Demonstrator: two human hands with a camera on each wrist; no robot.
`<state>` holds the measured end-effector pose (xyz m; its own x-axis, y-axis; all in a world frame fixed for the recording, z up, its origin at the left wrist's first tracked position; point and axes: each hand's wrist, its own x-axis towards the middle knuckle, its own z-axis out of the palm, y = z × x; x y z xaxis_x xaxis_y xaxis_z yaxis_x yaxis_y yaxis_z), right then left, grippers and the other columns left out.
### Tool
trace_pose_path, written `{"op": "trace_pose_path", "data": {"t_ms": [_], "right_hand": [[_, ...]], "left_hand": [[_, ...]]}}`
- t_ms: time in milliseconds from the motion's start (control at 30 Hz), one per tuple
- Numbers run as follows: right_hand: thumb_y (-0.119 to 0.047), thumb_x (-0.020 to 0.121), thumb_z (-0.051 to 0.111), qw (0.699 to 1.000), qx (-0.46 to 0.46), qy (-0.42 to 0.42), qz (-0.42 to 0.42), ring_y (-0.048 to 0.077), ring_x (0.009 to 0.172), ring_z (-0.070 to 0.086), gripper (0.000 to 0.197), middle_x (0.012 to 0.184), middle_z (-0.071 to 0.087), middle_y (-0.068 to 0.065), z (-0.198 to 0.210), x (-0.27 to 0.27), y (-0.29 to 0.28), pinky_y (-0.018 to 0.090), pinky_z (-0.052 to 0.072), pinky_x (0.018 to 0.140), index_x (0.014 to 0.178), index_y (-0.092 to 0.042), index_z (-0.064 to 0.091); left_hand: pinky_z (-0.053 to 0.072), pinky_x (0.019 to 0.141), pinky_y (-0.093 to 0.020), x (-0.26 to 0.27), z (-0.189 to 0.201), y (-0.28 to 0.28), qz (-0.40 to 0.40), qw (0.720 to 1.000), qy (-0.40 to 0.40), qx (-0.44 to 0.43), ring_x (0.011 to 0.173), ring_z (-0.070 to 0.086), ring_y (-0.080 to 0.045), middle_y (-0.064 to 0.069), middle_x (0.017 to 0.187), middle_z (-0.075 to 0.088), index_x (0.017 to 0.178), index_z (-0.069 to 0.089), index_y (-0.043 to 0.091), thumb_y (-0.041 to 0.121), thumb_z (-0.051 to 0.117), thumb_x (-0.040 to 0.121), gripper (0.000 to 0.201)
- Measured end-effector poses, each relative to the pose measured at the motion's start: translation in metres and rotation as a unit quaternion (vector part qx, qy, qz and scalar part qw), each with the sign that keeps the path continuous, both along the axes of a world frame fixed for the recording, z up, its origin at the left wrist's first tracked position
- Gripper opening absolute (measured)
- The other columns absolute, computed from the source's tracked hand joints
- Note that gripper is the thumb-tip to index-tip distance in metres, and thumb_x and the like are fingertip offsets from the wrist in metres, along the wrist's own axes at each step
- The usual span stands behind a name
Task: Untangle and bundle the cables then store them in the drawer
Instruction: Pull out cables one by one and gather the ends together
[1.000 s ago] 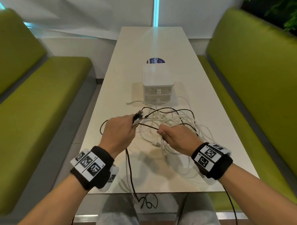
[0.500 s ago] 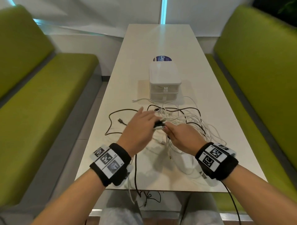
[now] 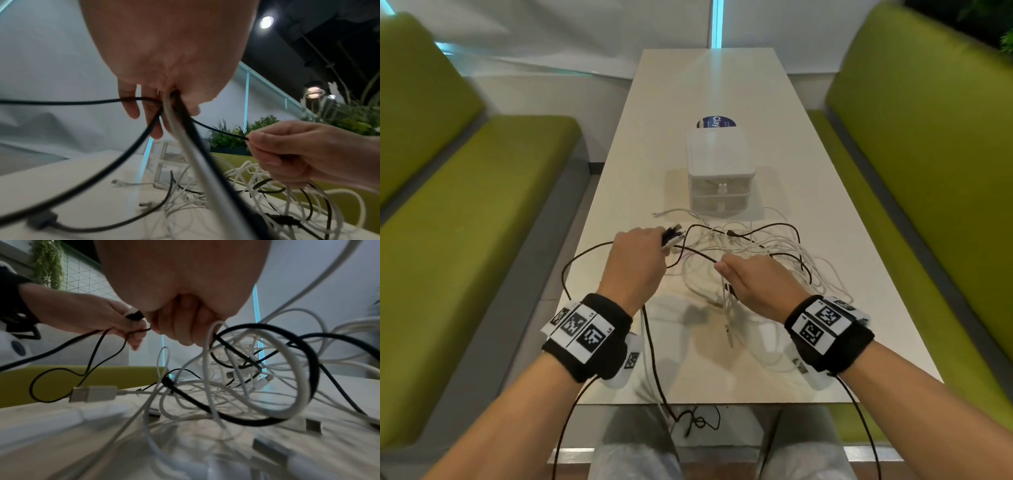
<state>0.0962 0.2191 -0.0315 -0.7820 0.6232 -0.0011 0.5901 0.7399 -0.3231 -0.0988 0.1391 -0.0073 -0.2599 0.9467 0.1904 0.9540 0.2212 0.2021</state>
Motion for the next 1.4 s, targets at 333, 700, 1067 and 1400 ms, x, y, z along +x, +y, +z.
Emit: {"op": "trace_pose_path", "data": {"t_ms": [333, 700, 1067, 1400], "right_hand": [[-0.039, 0.100, 0.024, 0.999, 0.028, -0.009, 0.036, 0.036, 0.073, 0.058, 0.042, 0.085, 0.066, 0.017, 0.001, 0.003, -0.003, 0.033, 0.030, 0.057, 0.114, -0.011, 0.051], [-0.049, 0.100, 0.020, 0.999, -0.031, -0.011, -0.013, 0.026, 0.068, 0.056, 0.035, 0.073, 0.062, 0.005, -0.016, 0.019, 0.006, 0.040, 0.046, 0.066, 0.080, -0.025, 0.037], [-0.048, 0.100, 0.024, 0.999, -0.005, 0.026, 0.018, 0.033, 0.071, 0.061, 0.045, 0.077, 0.067, 0.012, -0.011, 0.010, 0.001, 0.043, 0.049, 0.064, 0.110, -0.017, 0.056], [-0.048, 0.099, 0.025, 0.978, -0.152, 0.145, -0.004, 0.015, 0.053, 0.044, 0.040, 0.057, 0.046, -0.005, -0.013, 0.014, -0.011, 0.035, 0.038, 0.058, 0.066, -0.027, 0.033]], "left_hand": [[0.038, 0.074, -0.030, 0.041, -0.010, 0.000, -0.203, 0.978, -0.041, -0.012, 0.091, 0.056, -0.027, -0.008, 0.095, 0.062, 0.101, 0.061, 0.009, 0.006, 0.052, 0.086, 0.017], [0.031, 0.074, -0.026, 0.007, 0.006, 0.003, -0.064, 0.995, -0.044, 0.055, 0.089, 0.057, -0.027, -0.006, 0.095, 0.064, 0.104, 0.063, 0.011, 0.002, 0.050, 0.089, 0.022], [0.033, 0.073, -0.029, 0.046, -0.006, 0.009, -0.207, 0.978, -0.005, 0.015, 0.080, 0.052, -0.026, -0.006, 0.083, 0.061, 0.091, 0.062, 0.010, 0.003, 0.051, 0.082, 0.016], [0.026, 0.068, -0.024, 0.014, 0.029, -0.005, -0.050, 0.993, -0.059, 0.085, 0.078, 0.042, -0.015, 0.005, 0.081, 0.049, 0.091, 0.059, 0.014, 0.008, 0.041, 0.089, 0.020]]}}
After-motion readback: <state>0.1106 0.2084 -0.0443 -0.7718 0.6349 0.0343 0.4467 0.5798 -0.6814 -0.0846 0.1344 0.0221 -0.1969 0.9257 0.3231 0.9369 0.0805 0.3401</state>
